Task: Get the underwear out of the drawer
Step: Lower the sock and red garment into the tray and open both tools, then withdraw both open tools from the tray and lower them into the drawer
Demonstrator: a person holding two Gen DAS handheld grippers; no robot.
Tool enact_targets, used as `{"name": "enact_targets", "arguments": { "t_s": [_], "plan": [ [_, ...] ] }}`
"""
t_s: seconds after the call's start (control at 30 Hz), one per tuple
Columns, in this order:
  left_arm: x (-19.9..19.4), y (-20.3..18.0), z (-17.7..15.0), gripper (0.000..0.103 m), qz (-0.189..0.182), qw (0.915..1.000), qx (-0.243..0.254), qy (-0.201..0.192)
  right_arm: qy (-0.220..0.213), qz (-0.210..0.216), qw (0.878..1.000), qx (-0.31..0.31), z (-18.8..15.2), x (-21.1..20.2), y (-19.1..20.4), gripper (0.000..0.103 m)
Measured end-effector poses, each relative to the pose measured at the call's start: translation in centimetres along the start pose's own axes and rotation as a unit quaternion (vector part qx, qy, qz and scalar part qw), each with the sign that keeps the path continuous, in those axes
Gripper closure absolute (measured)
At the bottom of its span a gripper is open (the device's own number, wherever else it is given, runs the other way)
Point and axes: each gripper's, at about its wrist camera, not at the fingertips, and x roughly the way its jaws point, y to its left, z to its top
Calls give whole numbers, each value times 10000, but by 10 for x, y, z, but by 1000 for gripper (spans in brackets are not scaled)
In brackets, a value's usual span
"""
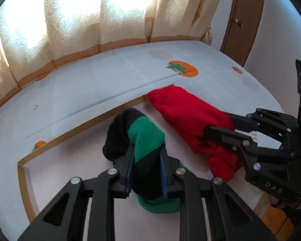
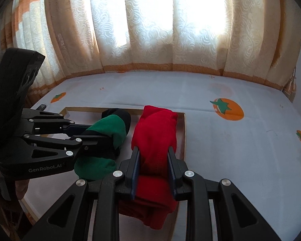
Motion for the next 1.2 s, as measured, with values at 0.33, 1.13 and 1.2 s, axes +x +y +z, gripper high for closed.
{"name": "enact_targets", "arguments": {
  "t_s": [0.33,1.13,1.2],
  "plan": [
    [1,-4,-2,68,126,9998,28,-172,31,-287,9994,-205,-2,-1,5,59],
    [-88,-41,-62,45,-556,9929,-131,-1042,-205,-49,9991,-364,-52,-85,31,39],
    [-97,-45,-72,45,-626,9915,-109,-1131,-235,2,9990,-377,-61,-94,35,39]
  ]
}}
